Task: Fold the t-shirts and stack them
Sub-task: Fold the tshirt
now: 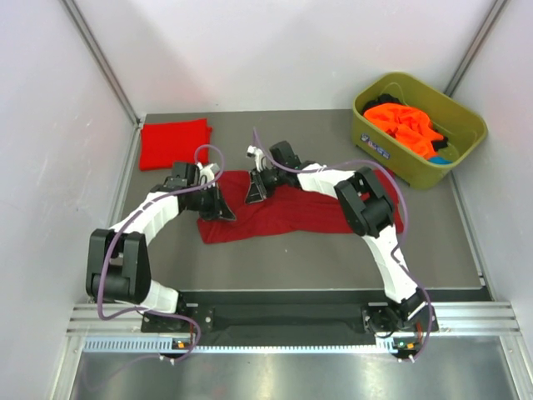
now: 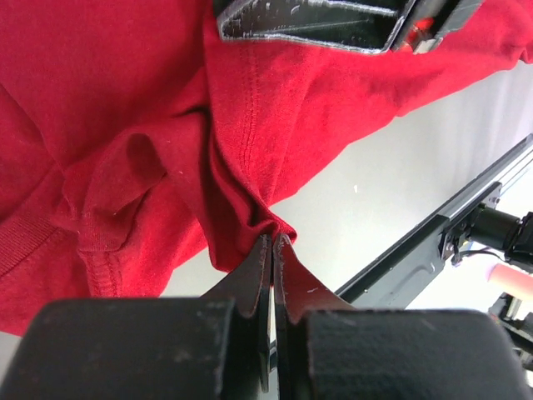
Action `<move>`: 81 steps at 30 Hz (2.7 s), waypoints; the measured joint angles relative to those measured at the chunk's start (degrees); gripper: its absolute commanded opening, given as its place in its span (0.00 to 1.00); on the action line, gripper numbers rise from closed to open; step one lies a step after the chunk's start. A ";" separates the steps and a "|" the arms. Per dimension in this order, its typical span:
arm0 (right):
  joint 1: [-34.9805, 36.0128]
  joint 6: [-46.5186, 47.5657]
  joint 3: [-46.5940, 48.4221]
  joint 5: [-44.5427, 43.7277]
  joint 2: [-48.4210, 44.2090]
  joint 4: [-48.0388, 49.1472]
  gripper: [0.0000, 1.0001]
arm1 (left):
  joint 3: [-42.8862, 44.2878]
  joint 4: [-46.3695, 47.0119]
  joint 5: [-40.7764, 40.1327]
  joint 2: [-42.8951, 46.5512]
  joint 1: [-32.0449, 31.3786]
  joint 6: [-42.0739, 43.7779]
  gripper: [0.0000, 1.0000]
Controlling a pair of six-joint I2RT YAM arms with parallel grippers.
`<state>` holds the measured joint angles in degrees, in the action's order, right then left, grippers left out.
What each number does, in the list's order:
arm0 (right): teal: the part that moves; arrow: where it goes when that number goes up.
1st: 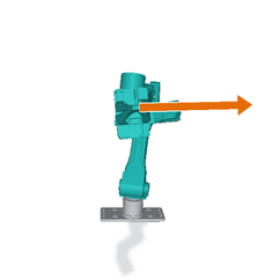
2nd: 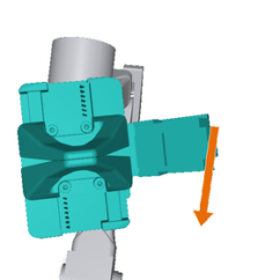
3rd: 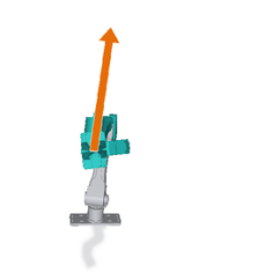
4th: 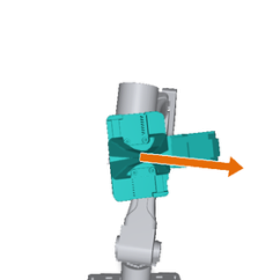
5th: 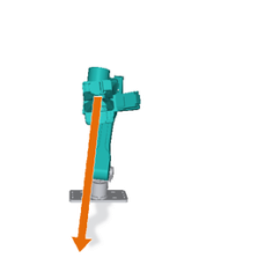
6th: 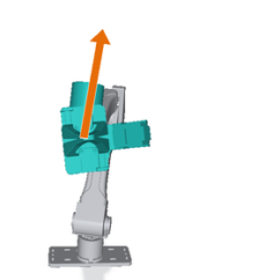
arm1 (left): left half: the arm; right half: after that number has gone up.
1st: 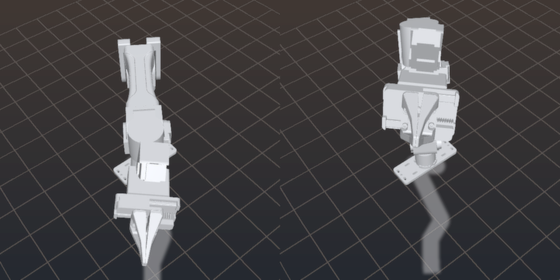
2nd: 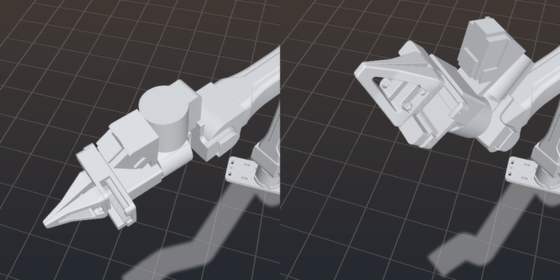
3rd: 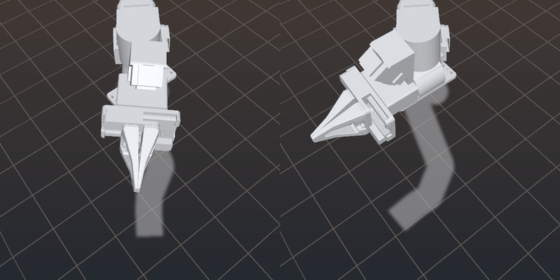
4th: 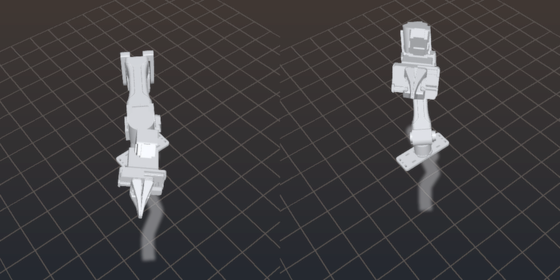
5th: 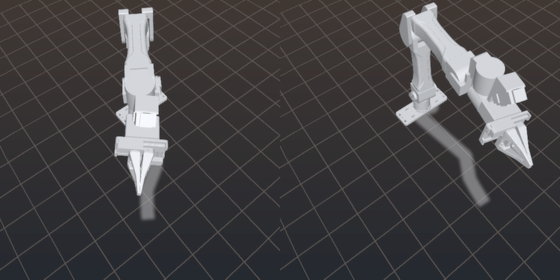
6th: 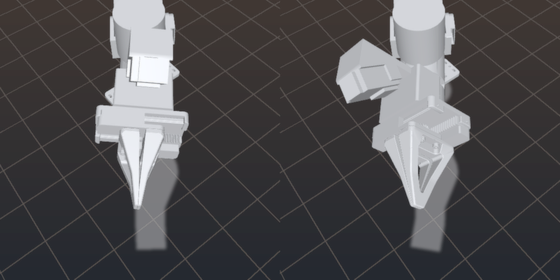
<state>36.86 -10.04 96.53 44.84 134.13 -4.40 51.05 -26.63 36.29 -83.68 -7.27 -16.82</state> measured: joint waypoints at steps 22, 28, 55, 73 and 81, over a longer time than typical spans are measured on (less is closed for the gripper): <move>0.37 -6.45 -18.99 -10.12 -15.52 21.46 0.00 | 3.41 -1.49 -10.40 -1.38 0.00 -4.79 0.00; 0.37 -8.28 -23.12 -12.28 -16.37 26.18 0.00 | 6.69 -1.16 -15.02 -3.06 0.00 -6.01 0.00; -0.79 -16.52 -29.42 -34.45 -17.05 39.21 0.00 | 24.37 5.73 -21.68 -23.87 0.92 -4.04 0.00; -1.38 -19.30 -27.21 -37.11 -14.86 32.13 0.43 | 30.62 9.11 -25.83 -28.96 1.27 -4.04 0.32; -6.67 -22.91 -31.93 -42.38 -30.84 6.80 0.47 | 30.75 -2.56 -38.27 -21.86 2.49 -7.45 0.47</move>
<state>30.20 -32.95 64.60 2.46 103.28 2.39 81.80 -29.19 -1.98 -105.54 -4.78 -24.27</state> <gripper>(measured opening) 0.461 0.448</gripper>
